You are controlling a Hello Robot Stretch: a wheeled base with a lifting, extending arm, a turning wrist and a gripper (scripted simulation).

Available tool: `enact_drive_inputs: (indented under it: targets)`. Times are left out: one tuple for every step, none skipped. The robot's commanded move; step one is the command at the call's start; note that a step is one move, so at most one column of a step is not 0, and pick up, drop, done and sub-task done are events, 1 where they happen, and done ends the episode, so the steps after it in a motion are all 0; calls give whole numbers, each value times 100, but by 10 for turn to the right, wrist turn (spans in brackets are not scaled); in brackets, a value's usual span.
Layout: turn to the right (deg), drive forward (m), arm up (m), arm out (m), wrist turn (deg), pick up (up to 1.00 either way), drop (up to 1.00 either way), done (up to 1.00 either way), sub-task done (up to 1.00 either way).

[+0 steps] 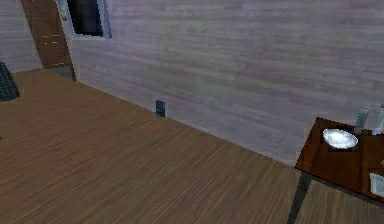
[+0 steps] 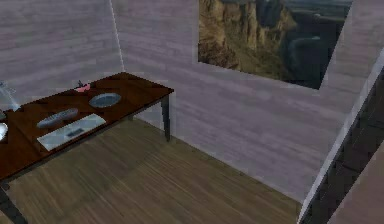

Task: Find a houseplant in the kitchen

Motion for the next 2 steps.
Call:
enact_drive_inputs:
  targets:
    - [0,30,0,0,0,0,0,0,0]
    - [-390,0,0,0,0,0,0,0,0]
